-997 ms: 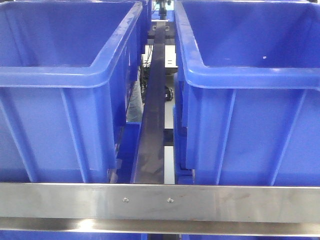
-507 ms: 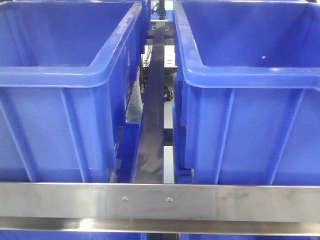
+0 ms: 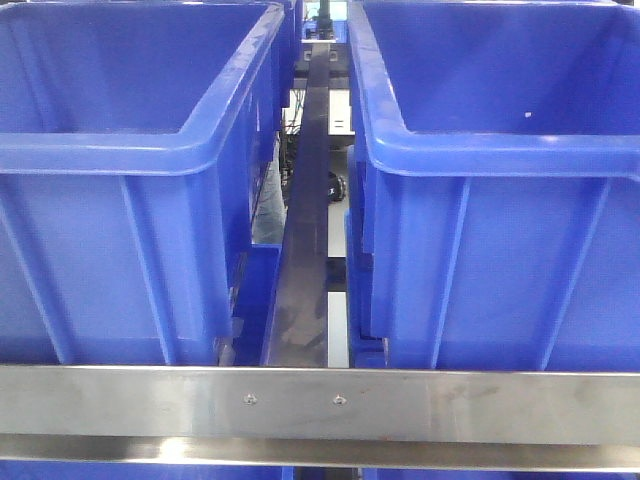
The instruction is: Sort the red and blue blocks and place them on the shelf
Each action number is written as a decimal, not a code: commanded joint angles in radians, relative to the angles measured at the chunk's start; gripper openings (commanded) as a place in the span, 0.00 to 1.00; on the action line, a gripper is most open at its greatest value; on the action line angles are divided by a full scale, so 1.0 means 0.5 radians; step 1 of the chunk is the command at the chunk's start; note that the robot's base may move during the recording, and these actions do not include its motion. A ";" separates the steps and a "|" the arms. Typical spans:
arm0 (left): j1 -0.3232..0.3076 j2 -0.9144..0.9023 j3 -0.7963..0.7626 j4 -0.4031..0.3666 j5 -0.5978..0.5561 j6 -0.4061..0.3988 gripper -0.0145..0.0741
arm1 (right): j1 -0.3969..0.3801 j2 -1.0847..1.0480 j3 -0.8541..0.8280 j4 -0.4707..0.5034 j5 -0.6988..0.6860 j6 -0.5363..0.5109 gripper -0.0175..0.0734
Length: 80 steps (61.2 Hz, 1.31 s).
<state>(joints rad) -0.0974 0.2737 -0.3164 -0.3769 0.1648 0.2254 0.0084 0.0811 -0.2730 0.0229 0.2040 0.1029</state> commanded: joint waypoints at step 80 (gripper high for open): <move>0.003 0.014 -0.056 -0.020 -0.134 -0.006 0.30 | -0.006 -0.224 0.562 -0.010 -0.503 -0.206 0.25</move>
<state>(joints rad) -0.0974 0.2722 -0.3164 -0.3769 0.1688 0.2254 0.0077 -0.0103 0.0289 0.0148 0.0467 0.0101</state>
